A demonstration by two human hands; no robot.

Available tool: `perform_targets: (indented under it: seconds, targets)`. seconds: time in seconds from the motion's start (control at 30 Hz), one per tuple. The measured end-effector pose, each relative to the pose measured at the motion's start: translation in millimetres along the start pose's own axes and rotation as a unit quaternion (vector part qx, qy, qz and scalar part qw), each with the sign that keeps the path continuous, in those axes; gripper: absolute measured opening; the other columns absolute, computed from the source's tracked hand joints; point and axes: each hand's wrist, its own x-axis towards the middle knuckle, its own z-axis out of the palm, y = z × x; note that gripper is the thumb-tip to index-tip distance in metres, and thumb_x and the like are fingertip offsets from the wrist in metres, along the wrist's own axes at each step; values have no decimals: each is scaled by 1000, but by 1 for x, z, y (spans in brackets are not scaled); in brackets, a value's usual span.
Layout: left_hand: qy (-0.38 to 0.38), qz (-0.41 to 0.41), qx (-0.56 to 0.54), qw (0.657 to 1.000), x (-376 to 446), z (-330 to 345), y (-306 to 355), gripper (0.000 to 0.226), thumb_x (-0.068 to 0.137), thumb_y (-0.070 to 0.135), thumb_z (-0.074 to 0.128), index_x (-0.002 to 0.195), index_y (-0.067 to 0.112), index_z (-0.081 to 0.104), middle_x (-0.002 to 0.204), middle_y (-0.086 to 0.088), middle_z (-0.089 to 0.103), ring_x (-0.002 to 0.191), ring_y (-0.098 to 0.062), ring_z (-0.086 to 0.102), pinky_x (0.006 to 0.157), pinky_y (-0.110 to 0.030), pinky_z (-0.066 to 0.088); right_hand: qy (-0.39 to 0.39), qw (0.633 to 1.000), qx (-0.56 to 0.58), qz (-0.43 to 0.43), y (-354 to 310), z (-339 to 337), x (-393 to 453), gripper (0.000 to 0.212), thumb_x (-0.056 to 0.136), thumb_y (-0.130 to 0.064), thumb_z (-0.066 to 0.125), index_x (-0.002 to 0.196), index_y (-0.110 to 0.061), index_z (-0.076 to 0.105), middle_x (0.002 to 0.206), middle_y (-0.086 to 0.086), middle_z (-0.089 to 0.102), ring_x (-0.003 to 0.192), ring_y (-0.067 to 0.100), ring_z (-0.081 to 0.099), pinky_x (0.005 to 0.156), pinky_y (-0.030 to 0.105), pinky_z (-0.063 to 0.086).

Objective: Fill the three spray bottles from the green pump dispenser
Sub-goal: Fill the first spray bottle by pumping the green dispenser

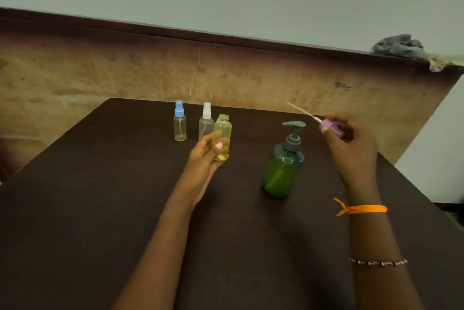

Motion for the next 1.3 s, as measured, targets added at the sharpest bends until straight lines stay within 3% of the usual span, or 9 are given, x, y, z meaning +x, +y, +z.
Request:
perform_targets:
  seconds: [0.2, 0.27, 0.4, 0.57, 0.83, 0.97, 1.07, 1.13, 1.3]
  targets:
    - [28, -26, -14, 999, 2, 30, -20, 31, 93, 5, 48, 121, 16, 46, 111, 1, 63, 106, -12, 59, 91, -29, 48, -28, 993, -61, 100, 56, 19, -5, 12, 80, -13, 72, 91, -11, 67, 78, 0, 63, 69, 7, 55, 57, 0, 36]
    - [31, -28, -11, 999, 3, 30, -24, 28, 92, 6, 50, 119, 16, 46, 111, 0, 63, 106, -13, 59, 91, -30, 48, -52, 986, -90, 127, 70, 28, -4, 13, 80, -15, 72, 91, -10, 66, 81, 2, 63, 76, 12, 57, 60, 6, 38]
    - [39, -18, -26, 999, 4, 25, -27, 30, 92, 6, 51, 120, 13, 46, 108, 1, 65, 105, -14, 61, 89, -29, 50, -99, 973, -130, 163, 90, 46, -5, 11, 82, -18, 69, 91, -13, 66, 86, 4, 66, 89, 23, 62, 80, 33, 47]
    - [20, -4, -13, 1000, 4, 28, -29, 25, 89, 7, 54, 111, 19, 52, 102, 6, 68, 100, -9, 63, 84, -26, 53, -130, 958, -190, 173, 99, 52, -13, 9, 87, -21, 62, 90, -13, 64, 95, 9, 66, 93, 27, 60, 69, 26, 36]
    - [8, 7, -11, 1000, 2, 29, -28, 26, 87, 12, 56, 111, 19, 51, 108, 2, 66, 101, -9, 64, 83, -24, 54, -140, 958, -194, 161, 99, 50, -12, 21, 83, -21, 67, 101, -10, 64, 97, 9, 64, 93, 26, 59, 74, 30, 42]
    - [6, 12, -22, 1000, 2, 30, -27, 30, 81, 17, 59, 110, 20, 52, 109, 1, 66, 103, -14, 63, 83, -24, 54, -105, 977, -143, 119, 80, 39, -6, 24, 87, -26, 65, 106, -11, 64, 98, 6, 65, 90, 17, 60, 79, 33, 48]
    - [1, 17, -33, 999, 1, 33, -25, 35, 75, 22, 61, 109, 21, 53, 108, -1, 66, 98, -18, 65, 81, -26, 55, -69, 994, -47, 65, 48, 29, -9, 18, 93, -24, 58, 105, -13, 65, 99, -1, 64, 80, -4, 56, 69, 7, 41]
    - [-1, 19, -42, 999, 0, 35, -24, 34, 75, 21, 61, 109, 21, 54, 106, -1, 66, 94, -19, 66, 78, -26, 56, -58, 997, 28, 35, 25, 24, -15, 19, 95, -22, 53, 111, -15, 62, 99, -6, 63, 83, -9, 56, 68, 2, 39]
    - [-9, 23, -57, 998, -4, 39, -18, 33, 76, 19, 61, 109, 20, 56, 101, 1, 68, 90, -18, 67, 74, -25, 55, -148, 984, 101, 7, 7, 27, -30, 55, 90, -26, 60, 136, -37, 32, 110, -20, 51, 103, -3, 55, 87, 14, 45]
